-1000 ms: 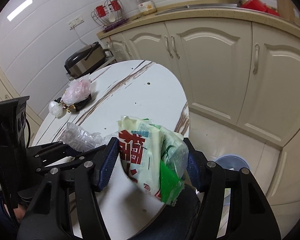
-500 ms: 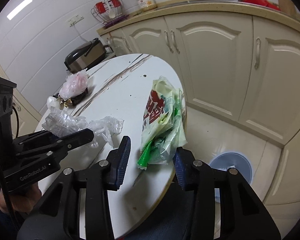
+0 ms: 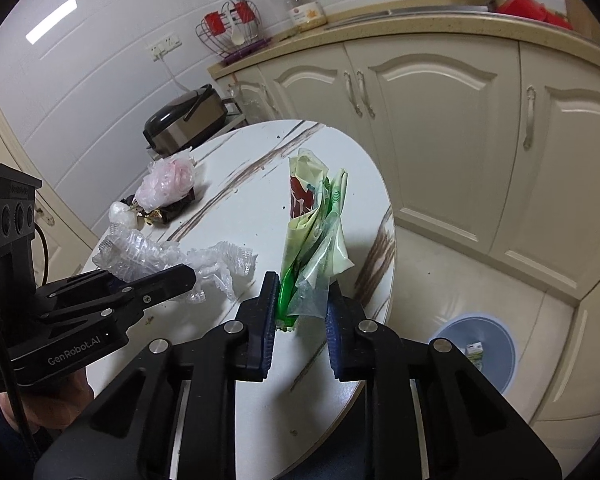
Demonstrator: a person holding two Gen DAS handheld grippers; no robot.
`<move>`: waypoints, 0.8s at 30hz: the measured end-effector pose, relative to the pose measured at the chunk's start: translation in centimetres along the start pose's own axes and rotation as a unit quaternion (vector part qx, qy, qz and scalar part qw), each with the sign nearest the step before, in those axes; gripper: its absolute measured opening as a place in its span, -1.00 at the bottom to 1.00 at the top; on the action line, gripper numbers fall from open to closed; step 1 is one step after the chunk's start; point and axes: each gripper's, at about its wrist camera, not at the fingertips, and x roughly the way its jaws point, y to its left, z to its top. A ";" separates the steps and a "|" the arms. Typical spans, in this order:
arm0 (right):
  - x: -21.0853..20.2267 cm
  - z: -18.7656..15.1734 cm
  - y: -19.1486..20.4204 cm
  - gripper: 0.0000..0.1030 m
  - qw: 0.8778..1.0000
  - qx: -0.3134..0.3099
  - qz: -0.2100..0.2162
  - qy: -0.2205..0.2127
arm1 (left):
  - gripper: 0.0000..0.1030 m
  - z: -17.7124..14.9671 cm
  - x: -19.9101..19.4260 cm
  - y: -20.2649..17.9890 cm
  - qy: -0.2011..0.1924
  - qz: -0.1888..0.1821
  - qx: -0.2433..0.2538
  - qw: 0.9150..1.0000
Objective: Collect trash
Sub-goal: 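Carry the snack bag and clear plastic to the blue bin and release both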
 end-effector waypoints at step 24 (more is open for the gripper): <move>-7.7 -2.3 -14.2 -0.63 0.991 0.104 -0.068 -0.043 | -0.66 5.5 9.7 -17.5 0.049 -0.087 0.142 0.985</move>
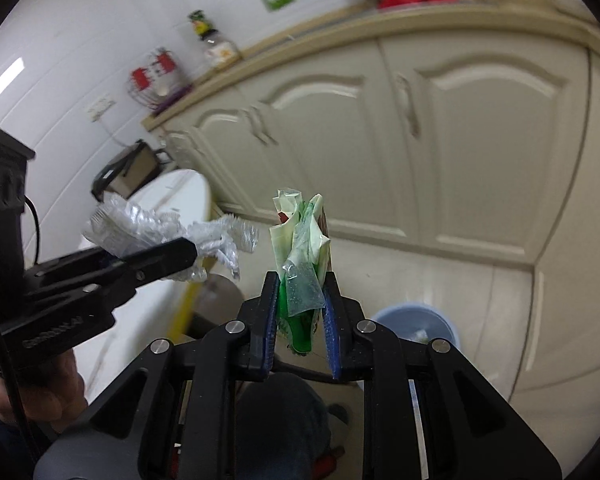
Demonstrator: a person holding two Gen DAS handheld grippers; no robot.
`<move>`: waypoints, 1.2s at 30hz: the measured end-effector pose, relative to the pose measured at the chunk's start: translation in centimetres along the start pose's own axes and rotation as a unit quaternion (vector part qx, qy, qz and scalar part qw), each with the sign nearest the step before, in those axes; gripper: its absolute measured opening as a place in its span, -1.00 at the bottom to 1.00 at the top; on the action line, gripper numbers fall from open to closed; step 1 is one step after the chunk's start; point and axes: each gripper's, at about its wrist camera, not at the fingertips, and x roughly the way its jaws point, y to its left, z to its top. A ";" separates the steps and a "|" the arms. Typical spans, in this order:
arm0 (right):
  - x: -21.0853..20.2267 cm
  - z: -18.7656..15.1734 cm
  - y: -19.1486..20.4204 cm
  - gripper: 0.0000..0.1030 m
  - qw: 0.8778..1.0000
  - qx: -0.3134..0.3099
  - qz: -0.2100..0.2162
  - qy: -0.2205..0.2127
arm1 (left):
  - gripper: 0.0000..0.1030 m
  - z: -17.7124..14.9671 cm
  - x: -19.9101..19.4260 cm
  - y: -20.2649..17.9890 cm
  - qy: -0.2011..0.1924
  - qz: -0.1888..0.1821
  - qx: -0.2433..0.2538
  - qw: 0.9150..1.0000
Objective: Collect trash
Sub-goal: 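Carry the snack bag and clear plastic to the blue bin and release both, then bring both open tools back to the table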
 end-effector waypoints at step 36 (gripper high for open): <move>3.8 -3.4 -11.8 1.00 0.981 0.178 -0.069 0.035 | 0.49 2.9 6.0 0.0 0.034 0.087 -0.029 0.995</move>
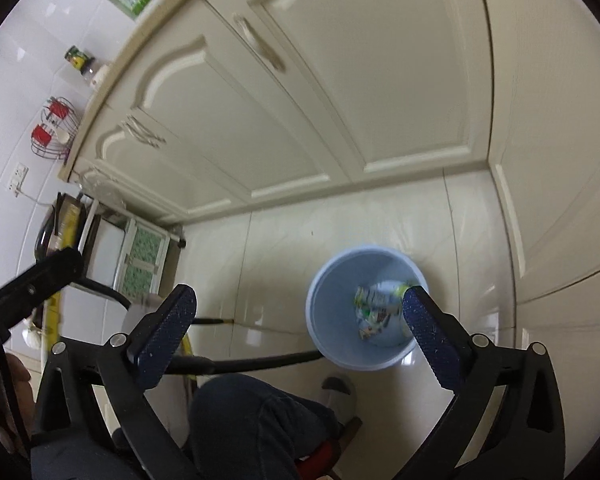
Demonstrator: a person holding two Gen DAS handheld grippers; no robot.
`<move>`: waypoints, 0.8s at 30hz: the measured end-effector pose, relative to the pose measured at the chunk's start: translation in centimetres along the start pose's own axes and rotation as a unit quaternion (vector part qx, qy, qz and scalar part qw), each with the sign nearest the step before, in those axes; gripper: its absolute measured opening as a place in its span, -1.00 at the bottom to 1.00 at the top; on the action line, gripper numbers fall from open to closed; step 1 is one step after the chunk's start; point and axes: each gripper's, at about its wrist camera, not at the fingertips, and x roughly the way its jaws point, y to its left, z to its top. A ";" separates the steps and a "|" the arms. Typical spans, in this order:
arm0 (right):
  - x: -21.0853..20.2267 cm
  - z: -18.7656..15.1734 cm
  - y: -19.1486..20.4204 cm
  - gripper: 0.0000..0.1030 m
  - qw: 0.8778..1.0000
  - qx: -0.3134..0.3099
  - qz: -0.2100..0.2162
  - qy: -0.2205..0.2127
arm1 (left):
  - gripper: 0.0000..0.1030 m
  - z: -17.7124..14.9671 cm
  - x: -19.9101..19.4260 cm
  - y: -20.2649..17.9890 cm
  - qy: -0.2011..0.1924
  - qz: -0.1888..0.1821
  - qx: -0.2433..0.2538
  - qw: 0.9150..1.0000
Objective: Collect trash
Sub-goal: 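Bring both open tools back to the table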
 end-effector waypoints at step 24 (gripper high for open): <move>-12.3 -6.3 33.7 1.00 0.955 -0.251 0.086 -0.132 | 0.97 -17.8 -27.7 20.5 -0.171 0.110 -0.194 0.960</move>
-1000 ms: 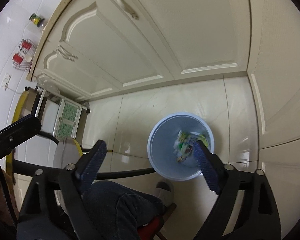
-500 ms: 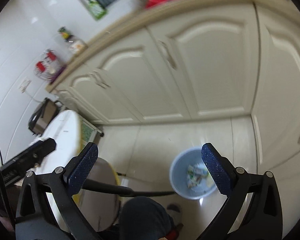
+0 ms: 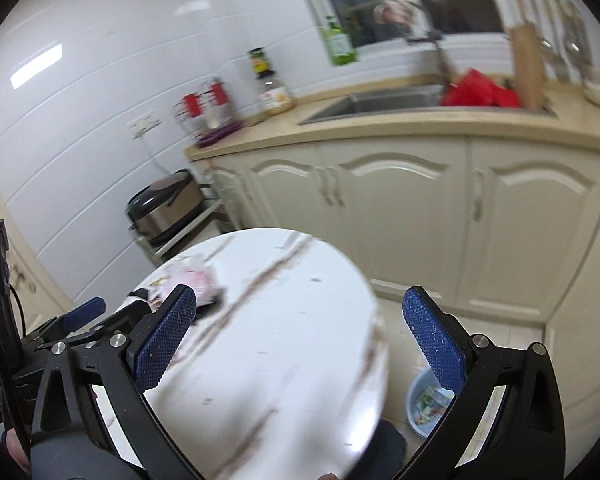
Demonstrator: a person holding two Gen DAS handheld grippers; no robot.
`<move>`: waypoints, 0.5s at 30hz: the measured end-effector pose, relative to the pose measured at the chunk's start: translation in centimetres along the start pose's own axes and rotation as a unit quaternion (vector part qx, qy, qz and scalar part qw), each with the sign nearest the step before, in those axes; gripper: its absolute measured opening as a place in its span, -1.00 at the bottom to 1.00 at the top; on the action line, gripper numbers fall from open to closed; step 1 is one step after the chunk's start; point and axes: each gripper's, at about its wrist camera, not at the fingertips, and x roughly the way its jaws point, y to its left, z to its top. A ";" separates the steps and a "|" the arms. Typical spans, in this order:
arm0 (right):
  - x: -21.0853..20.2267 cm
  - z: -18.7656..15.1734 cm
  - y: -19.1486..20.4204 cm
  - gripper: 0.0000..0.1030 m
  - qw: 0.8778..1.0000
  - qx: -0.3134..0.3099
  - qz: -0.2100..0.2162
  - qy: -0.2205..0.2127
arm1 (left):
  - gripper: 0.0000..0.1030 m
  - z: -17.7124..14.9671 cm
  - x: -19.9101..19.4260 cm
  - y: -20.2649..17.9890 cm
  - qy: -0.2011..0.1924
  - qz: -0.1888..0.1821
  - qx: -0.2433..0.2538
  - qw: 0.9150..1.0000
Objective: Collect trash
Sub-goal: 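Bring both open tools back to the table, then grasp the pink-red plastic bag with the right tool while the left tool grasps the clear bag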
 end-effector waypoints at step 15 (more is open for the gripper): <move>6.1 -2.3 12.5 1.00 0.992 -0.108 0.034 0.050 | 0.97 -4.0 -4.9 10.8 0.006 0.090 -0.094 0.991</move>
